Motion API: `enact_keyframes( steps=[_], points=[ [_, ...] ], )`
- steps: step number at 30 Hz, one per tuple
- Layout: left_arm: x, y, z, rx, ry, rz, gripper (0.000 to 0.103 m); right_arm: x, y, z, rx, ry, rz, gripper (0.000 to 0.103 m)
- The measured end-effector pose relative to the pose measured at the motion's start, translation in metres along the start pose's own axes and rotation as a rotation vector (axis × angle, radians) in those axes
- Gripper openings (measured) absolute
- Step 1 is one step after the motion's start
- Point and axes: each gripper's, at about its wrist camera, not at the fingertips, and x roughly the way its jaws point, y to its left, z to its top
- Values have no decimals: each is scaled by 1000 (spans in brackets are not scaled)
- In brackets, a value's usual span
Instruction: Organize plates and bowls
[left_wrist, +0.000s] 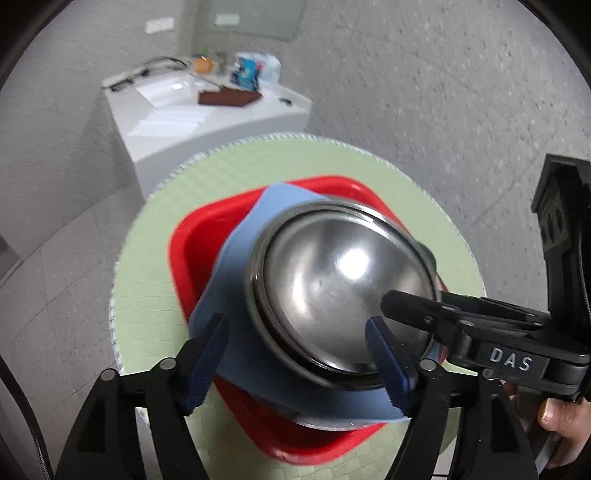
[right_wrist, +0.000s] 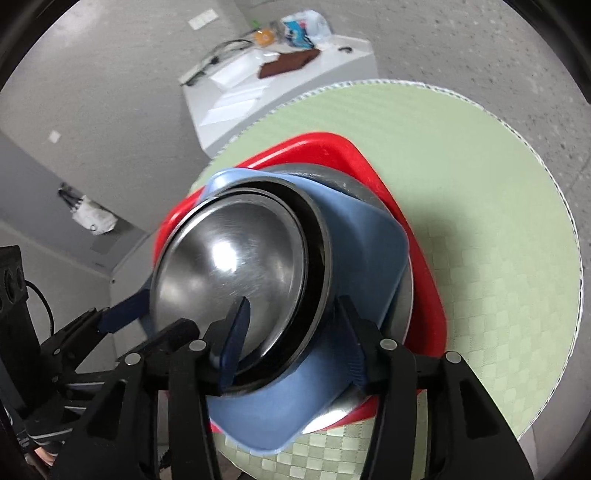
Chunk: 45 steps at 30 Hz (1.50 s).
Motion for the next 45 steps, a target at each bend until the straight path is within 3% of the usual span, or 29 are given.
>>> enact_keyframes(
  steps=[1,8,10,13,16,20,26,36,45],
  points=[
    [-7,-2,-4,-17,-25,12,77,-6,-2,-3,-19,-15,6,63],
    [-77,-49,-71,-145,-227,174,91,-73,-14,-32,-196,-160,19,78],
    [-105,-73,-95,-167,-292,231,92,-99,-17,-47,-258,-206,11,86],
    [-150,-112,-131,-183,-375,328,99,-146,-22,-74,-327,-289,5,90],
    [-195,-157,-165,-185,-453,364,102,-200,-28,-109,-349,-363,5,102],
    [-244,-208,-214,-160,-564,432,102,-255,-27,-155,-406,-478,8,103],
    [-295,-255,-296,-145,-628,412,102,-324,-27,-221,-413,-582,15,103],
    [-379,-314,-429,-64,-681,359,102,-410,-34,-343,-332,-683,-64,103],
    [-430,-350,-508,1,-754,338,102,-459,-42,-405,-297,-751,-107,103]
  ],
)
